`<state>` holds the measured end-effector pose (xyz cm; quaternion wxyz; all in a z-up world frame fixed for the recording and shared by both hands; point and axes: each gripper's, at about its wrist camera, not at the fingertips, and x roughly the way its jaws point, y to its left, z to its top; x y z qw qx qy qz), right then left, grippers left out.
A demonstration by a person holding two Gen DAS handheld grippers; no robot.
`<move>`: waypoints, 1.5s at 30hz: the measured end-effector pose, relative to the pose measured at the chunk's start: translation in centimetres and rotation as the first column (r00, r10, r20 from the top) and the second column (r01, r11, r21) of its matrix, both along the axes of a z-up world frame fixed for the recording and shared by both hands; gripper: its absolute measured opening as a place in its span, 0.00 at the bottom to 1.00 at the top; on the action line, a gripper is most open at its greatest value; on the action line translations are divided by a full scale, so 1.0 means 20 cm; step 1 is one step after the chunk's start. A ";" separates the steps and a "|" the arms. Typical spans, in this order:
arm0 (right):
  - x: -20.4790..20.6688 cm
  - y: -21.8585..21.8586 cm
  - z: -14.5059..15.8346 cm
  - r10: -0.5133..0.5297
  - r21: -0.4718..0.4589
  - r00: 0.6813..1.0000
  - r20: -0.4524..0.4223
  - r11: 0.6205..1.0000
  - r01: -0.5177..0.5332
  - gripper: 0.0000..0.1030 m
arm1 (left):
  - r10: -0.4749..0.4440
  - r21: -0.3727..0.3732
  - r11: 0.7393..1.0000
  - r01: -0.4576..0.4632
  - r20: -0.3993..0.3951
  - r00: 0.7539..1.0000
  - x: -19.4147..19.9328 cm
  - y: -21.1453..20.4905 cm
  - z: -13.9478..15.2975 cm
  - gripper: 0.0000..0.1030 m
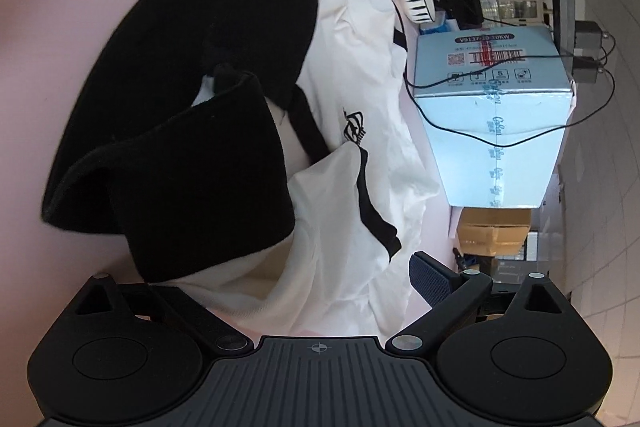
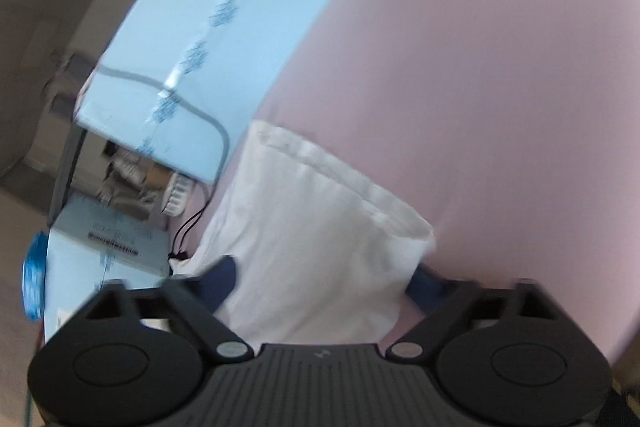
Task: Fold clothes
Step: 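Lay the folded shirt down and open both grippers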
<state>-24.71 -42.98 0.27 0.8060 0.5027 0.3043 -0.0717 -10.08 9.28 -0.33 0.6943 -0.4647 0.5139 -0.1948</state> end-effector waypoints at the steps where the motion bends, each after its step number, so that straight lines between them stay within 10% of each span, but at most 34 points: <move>1: 0.01 0.00 -0.02 0.003 0.010 1.000 -0.010 1.000 -0.002 0.07 | 0.004 0.023 1.000 -0.005 0.021 1.000 0.00 0.00 0.01 0.77; 3: -0.01 -0.02 -0.01 0.006 0.019 1.000 0.005 1.000 -0.007 0.07 | 0.006 0.062 0.998 -0.009 0.047 0.999 -0.01 0.03 0.00 0.25; 11: -0.29 -0.03 0.12 0.034 -0.076 0.999 0.023 0.997 -0.033 0.06 | -0.053 0.087 0.995 0.043 0.117 0.992 -0.20 0.18 0.08 0.09; 16: -0.31 -0.08 0.04 0.047 0.001 0.998 -0.033 0.999 -0.047 0.15 | -0.045 0.022 0.999 0.047 -0.077 0.996 -0.32 0.29 -0.06 0.17; 19: -0.33 -0.05 0.20 -0.048 -0.182 0.999 -0.019 0.982 0.043 0.61 | -0.027 0.000 1.000 0.027 -0.138 0.990 -0.36 0.36 -0.02 0.45; 20: -0.33 -0.03 0.27 -0.094 -0.285 0.996 0.010 0.954 0.093 0.73 | -0.021 0.011 1.000 0.023 -0.146 0.989 -0.38 0.38 0.01 0.72; 23: -0.28 0.03 0.41 -0.047 -0.434 0.993 0.106 0.896 0.089 0.77 | 0.057 0.116 0.991 -0.069 0.107 0.993 -0.46 0.43 0.29 0.81; 26: -0.05 0.11 0.49 0.191 -0.396 0.967 0.170 0.912 -0.111 0.77 | 0.047 0.098 0.992 -0.076 0.272 0.961 -0.46 0.41 0.44 0.85; 30: 0.34 0.32 0.51 0.476 -0.412 0.869 0.137 0.825 -0.387 0.76 | 0.009 0.069 0.997 -0.028 0.269 0.963 -0.15 0.33 0.44 0.85; 37: 1.07 0.70 0.42 0.631 -0.288 0.776 -0.017 0.740 -0.608 0.74 | -0.035 0.134 0.991 0.024 0.078 0.996 0.29 0.17 0.18 0.85; 45: 1.42 1.01 0.28 0.666 -0.311 0.744 -0.054 0.696 -0.647 0.73 | 0.088 0.154 0.982 -0.112 0.157 0.984 0.23 0.27 0.24 0.85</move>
